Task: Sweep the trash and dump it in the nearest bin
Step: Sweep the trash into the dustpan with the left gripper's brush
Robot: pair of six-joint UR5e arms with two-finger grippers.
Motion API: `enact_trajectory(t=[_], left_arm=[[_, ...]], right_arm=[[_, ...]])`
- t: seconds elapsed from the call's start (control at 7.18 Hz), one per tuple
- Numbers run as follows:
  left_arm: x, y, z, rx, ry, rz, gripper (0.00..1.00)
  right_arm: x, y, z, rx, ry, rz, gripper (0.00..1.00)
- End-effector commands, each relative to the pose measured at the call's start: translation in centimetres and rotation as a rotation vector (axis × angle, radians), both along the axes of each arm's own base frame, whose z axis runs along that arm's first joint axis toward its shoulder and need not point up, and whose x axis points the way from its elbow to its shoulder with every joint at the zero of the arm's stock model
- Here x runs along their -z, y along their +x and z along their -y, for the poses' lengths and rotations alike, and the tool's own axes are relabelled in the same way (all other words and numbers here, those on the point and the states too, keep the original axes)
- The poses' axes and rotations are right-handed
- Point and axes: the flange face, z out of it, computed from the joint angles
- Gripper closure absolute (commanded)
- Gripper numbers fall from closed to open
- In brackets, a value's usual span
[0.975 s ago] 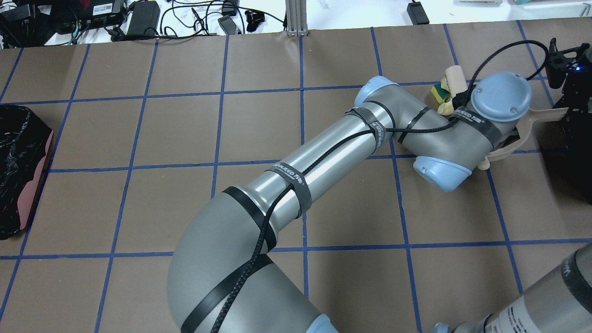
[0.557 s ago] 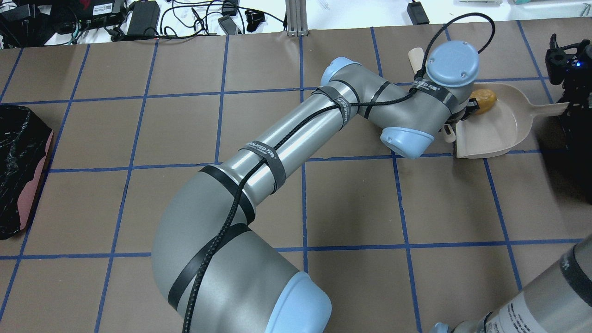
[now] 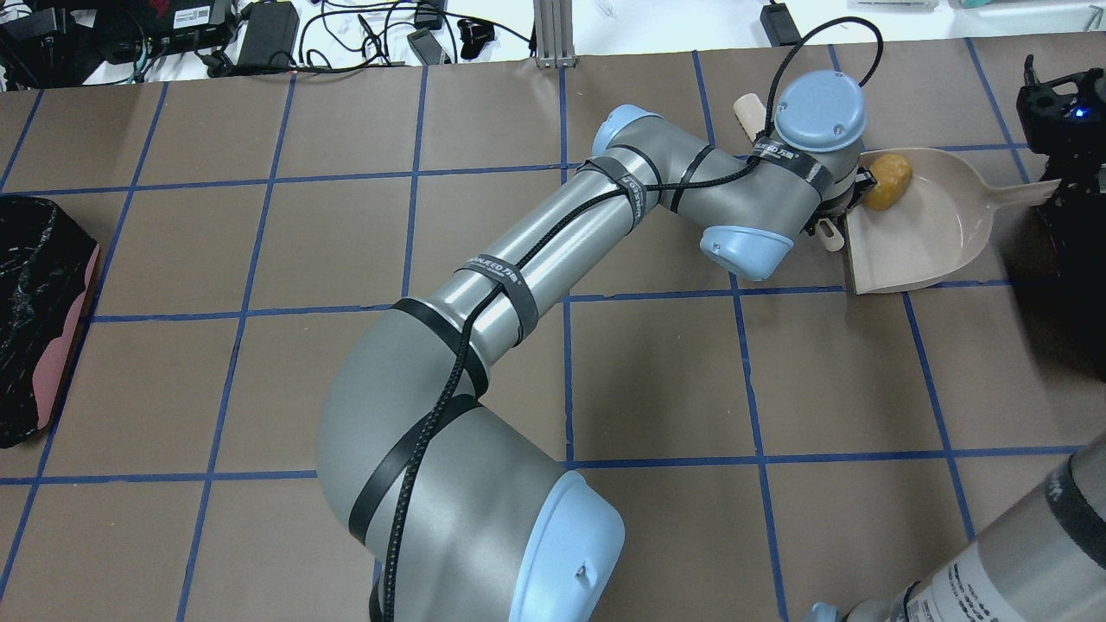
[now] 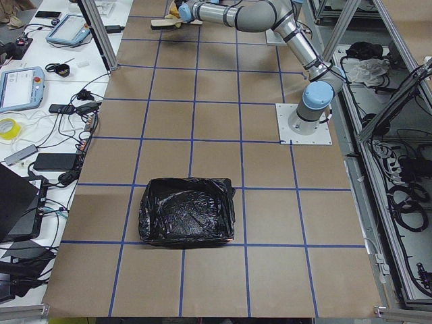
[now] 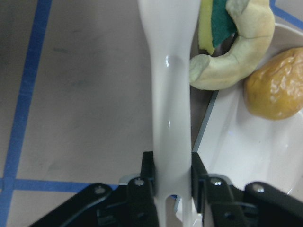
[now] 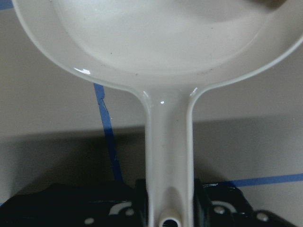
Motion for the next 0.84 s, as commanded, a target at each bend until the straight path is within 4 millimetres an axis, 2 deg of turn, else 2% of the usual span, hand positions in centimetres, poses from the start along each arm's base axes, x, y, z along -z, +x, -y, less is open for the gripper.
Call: enact_trajectory(t=[0.0, 0.42, 0.7], left_arm=[[1.4, -0.2, 0.8, 0.001, -0.009, 0.002, 1.00], [2.8, -0.2, 1.4, 0.093, -0.050, 0.030, 1.00], [2.8, -0.8, 1.9, 0.134, -0.078, 0.026, 1.00]], right_arm=[[1.0, -0.5, 1.0, -0.005, -0.014, 0.000, 1.00], [0.9, -0.7, 1.4, 0.004, -0.020, -0.003, 1.00], [0.9, -0.7, 1.3, 0.028, -0.020, -0.001, 1.00]])
